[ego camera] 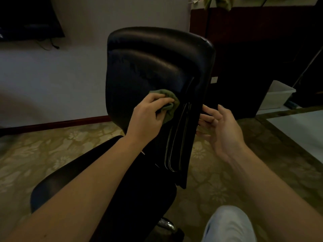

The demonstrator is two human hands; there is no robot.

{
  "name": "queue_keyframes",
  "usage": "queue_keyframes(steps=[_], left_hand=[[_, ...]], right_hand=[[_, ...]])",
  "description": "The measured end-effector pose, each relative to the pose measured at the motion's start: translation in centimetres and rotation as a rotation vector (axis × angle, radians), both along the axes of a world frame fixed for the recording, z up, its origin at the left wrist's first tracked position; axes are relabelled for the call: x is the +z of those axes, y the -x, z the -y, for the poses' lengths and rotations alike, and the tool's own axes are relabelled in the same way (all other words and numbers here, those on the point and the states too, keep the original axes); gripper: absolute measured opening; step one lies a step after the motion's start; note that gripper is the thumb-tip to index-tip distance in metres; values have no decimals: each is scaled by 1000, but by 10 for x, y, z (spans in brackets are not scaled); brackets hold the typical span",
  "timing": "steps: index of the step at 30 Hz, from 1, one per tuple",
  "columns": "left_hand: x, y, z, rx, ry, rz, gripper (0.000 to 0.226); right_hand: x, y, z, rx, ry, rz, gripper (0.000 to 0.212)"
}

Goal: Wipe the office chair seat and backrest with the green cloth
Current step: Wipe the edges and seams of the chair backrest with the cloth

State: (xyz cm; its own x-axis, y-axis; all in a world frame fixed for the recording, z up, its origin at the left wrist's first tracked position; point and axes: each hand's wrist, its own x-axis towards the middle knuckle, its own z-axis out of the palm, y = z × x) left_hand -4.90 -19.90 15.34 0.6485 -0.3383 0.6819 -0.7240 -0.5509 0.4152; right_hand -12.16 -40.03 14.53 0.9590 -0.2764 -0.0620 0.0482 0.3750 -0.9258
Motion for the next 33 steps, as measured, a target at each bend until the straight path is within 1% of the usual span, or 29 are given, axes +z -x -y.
queue_keyframes(steps=[3,5,8,14,17,19,21,22,25,27,30,33], left_hand=[[10,-2,11,-22,-65,-19,35],[5,-1,14,-14,-68,-13,36],[-10,4,13,2,-48,-17,36],[-37,17,5,32,-59,-72,36],[-47,25,-6,12,-107,-161,34],[-48,23,-17,-19,-177,-221,33],[-40,16,-26,-48,-255,-239,33],[-34,12,-28,-51,-253,-222,33],[-10,2,-23,-6,-83,-71,32],[7,0,-12,4,-18,8,32],[18,2,9,-5,-39,37,32],[1,7,23,19,-66,26,35]], right_hand=[[1,-1,-1,-14,-1,-4,41],[1,-2,-4,-26,48,21,30],[-6,-5,-8,-81,250,86,21],[-12,-15,-11,-221,611,99,22],[-11,-17,-16,-289,706,124,17],[-12,-16,-18,-312,755,140,16],[-15,-17,-19,-333,783,154,16],[-16,-18,-18,-336,795,162,16],[-18,-18,-17,-322,821,184,20],[-18,-19,-15,-306,842,187,24],[-20,-21,-13,-299,902,186,28],[-26,-22,-10,-284,973,207,33]])
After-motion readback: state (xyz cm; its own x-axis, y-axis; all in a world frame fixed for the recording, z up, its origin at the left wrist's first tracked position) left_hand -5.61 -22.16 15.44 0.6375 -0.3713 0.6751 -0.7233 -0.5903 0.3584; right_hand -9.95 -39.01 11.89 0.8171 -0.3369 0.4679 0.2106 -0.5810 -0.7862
